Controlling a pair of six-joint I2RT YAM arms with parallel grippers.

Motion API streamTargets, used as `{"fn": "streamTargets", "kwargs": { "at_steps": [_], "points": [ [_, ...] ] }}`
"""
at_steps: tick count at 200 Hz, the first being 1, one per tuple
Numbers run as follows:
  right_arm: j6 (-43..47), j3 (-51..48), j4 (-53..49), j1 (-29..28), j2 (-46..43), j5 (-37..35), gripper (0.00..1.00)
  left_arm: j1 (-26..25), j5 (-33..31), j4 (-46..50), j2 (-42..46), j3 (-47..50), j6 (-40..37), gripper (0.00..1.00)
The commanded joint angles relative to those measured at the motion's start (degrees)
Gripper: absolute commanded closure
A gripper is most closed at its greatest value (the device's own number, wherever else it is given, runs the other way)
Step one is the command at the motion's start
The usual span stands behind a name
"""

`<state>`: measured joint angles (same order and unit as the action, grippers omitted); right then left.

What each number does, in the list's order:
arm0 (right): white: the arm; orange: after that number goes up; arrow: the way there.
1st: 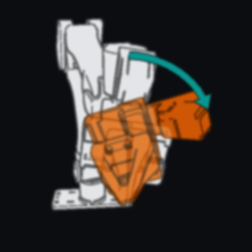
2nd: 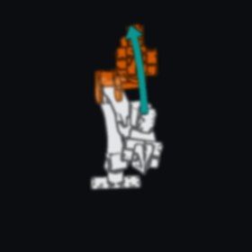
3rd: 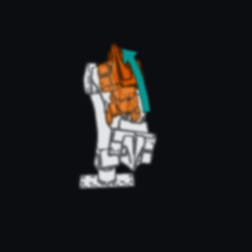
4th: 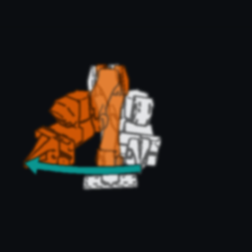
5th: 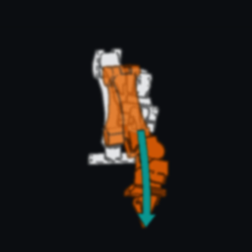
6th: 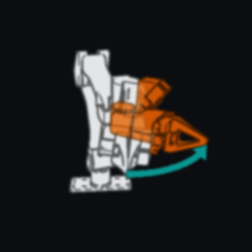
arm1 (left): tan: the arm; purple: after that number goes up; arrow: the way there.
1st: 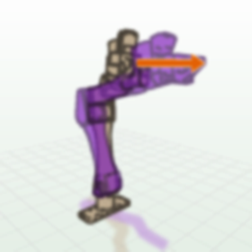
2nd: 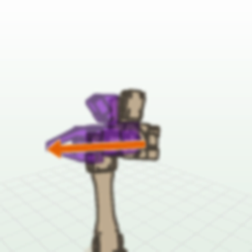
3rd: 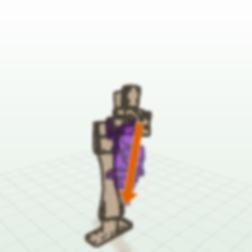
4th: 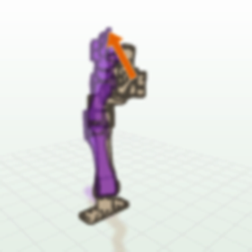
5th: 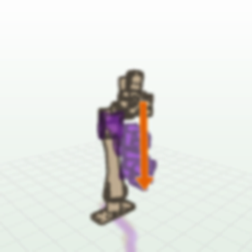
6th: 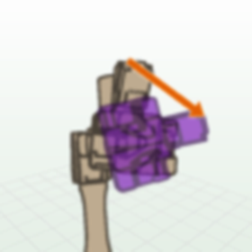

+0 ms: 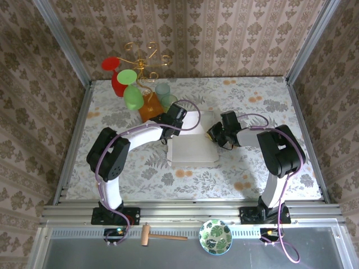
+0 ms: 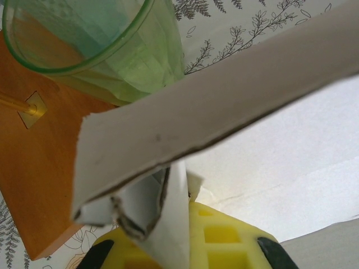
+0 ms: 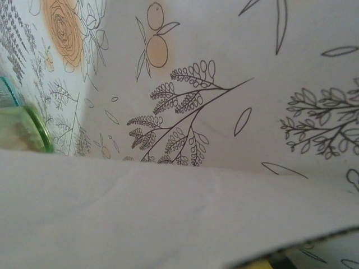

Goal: Fold the paper box

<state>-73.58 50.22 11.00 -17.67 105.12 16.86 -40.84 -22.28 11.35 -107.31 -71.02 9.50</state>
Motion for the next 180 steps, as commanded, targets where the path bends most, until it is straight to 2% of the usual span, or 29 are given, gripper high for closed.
{"fn": "streamTargets", "kwargs": {
  "at_steps": [1,38,67,94,111,127,143,180],
  "points": [
    [2.2,0.7,-3.2,0.0,-2.2,-1.7,0.92,-0.1,-0.8,2.3,-0.8,-0.6,0.2,1.0],
    [6.4,2.4,-7.4,2.1,-9.9,-3.5,0.9,0.1,-0.8,2.3,-0.3,-0.3,-0.1,1.0],
    [11.9,0.9,-9.5,6.4,-14.8,-3.2,0.87,0.4,0.0,2.7,-0.2,-0.6,-0.2,1.0],
    [19.5,-1.7,-6.2,11.2,-17.8,1.1,0.81,1.8,3.0,6.1,-0.7,-2.4,0.2,1.0],
    [25.8,-1.2,-7.4,14.0,-18.2,4.2,0.81,2.6,5.1,8.5,-0.7,-3.4,0.3,1.0],
    [31.1,0.0,-10.9,16.1,-17.2,5.8,0.82,2.8,6.3,10.2,0.3,-3.8,0.1,1.0],
    [34.0,1.5,-11.6,18.0,-13.2,11.1,0.85,3.5,8.0,12.0,1.2,-3.8,0.4,1.0],
    [38.9,4.5,-11.8,17.4,-4.1,18.2,0.88,4.7,12.1,13.2,1.5,-3.4,0.6,1.0]
  ]
}}
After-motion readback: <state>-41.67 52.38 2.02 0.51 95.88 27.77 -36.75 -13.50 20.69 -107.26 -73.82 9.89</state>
